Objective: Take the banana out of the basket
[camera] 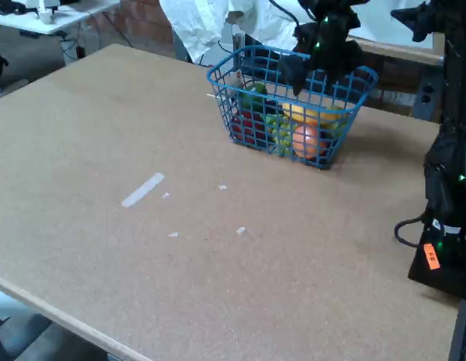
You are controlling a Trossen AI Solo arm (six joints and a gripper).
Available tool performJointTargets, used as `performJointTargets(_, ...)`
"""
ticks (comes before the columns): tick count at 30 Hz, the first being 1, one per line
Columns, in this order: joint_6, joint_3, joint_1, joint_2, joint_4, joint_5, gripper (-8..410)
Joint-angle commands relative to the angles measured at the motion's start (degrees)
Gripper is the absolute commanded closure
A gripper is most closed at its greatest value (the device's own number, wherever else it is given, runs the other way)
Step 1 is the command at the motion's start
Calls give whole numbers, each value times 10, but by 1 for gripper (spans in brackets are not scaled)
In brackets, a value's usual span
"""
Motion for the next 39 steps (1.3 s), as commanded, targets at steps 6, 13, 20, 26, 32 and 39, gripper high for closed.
performJointTargets(6, -3, 0, 1, 8, 6, -19, 2)
performJointTargets(13, -12, 0, 2, 8, 11, -33, 2)
performJointTargets(20, -25, -31, 2, 8, 43, -32, 2)
performJointTargets(26, -28, -49, 0, 8, 67, -26, 2)
performJointTargets(32, -42, -70, -3, 8, 99, -19, 2)
performJointTargets(39, -57, -85, -5, 12, 124, -15, 2)
